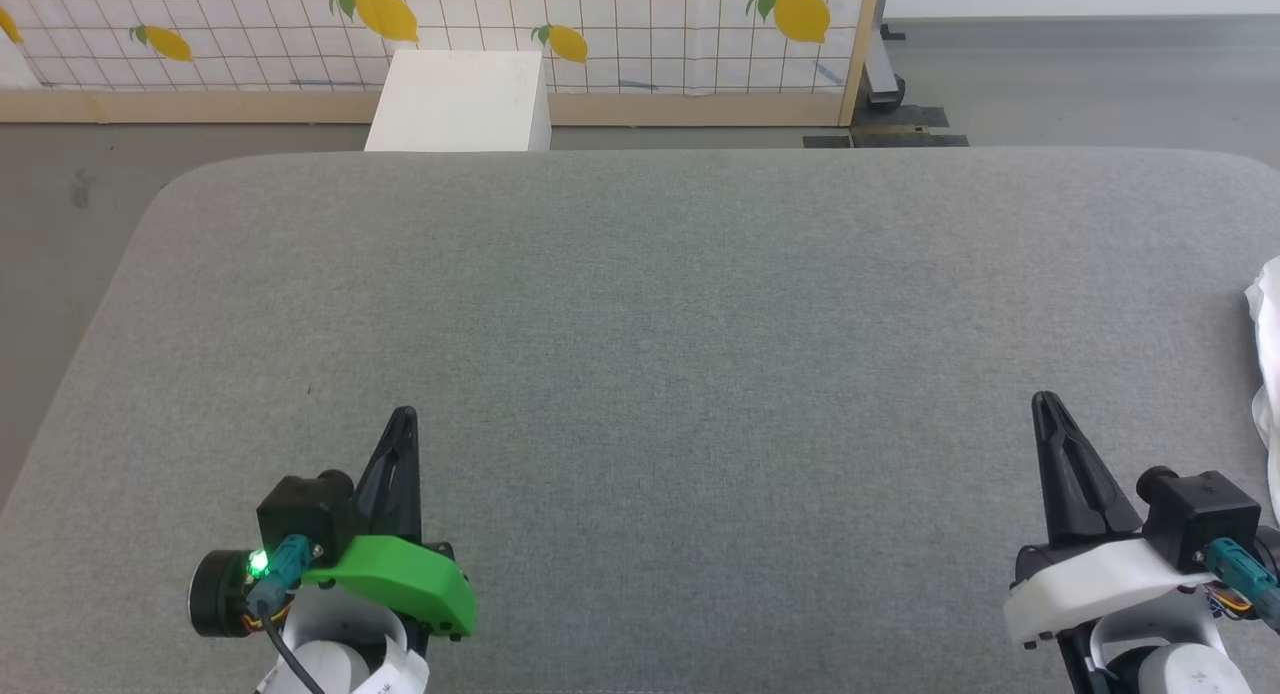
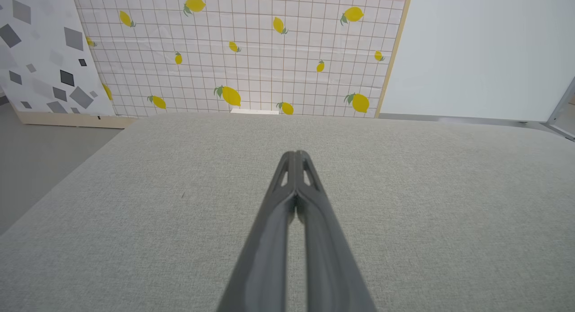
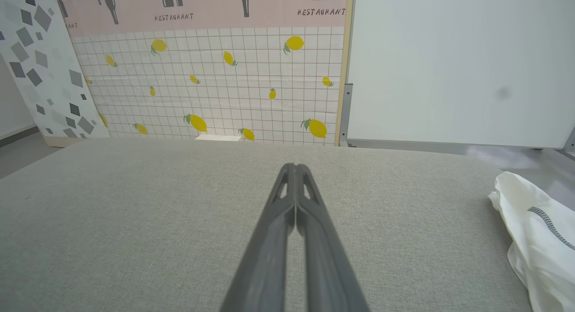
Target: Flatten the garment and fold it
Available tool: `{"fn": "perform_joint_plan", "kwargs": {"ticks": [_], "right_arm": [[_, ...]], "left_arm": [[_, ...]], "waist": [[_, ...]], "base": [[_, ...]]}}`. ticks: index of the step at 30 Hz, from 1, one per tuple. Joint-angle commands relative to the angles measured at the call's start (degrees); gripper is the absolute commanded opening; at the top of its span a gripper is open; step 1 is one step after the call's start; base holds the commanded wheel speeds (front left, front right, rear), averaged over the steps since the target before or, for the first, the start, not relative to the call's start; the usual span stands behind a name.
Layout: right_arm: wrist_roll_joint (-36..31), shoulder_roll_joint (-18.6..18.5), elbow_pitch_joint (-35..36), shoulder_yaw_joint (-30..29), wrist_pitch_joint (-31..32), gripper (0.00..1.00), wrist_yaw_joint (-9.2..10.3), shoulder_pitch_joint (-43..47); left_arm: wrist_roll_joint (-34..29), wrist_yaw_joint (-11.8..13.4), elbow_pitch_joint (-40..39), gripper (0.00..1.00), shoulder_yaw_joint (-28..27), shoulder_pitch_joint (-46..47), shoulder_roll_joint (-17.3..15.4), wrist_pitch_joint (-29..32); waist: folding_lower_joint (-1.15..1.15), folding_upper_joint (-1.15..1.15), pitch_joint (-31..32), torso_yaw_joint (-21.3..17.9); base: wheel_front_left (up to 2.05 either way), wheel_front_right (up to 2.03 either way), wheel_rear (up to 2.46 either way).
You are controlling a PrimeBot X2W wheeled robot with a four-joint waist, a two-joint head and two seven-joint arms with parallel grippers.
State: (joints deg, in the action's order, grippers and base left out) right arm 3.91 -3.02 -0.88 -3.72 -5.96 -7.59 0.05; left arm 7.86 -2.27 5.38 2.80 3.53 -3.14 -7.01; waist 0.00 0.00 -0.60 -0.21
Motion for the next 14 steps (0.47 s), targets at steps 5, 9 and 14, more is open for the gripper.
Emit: {"fn": "perform_joint_plan", "kwargs": {"ticks": [5, 9, 14], "right_arm": [[-0.77, 0.08, 0.39, 0.56, 0.78, 0.0, 0.06, -0.03], [-1.01, 0.09, 0.43, 0.8, 1.18, 0.0, 0.06, -0.03], [-1.3, 0.09, 0.47, 1.09, 1.66, 0.0, 0.06, -0.03]], "left_arm": [[-1.6, 0.57, -0.77, 0.0, -0.38, -1.13, 0.15, 0.97], [-2.08, 0.7, -1.12, 0.0, -0.56, -1.32, 0.16, 1.44], [-2.67, 0.86, -1.55, 0.0, -0.79, -1.54, 0.17, 2.0]], "waist": [[0.0, 0.0, 0.06, 0.02], [0.0, 0.0, 0.1, 0.04], [0.0, 0.0, 0.15, 0.05]], "base": [[0.0, 0.0, 0.0], [0.0, 0.0, 0.0], [0.0, 0.0, 0.0]]}}
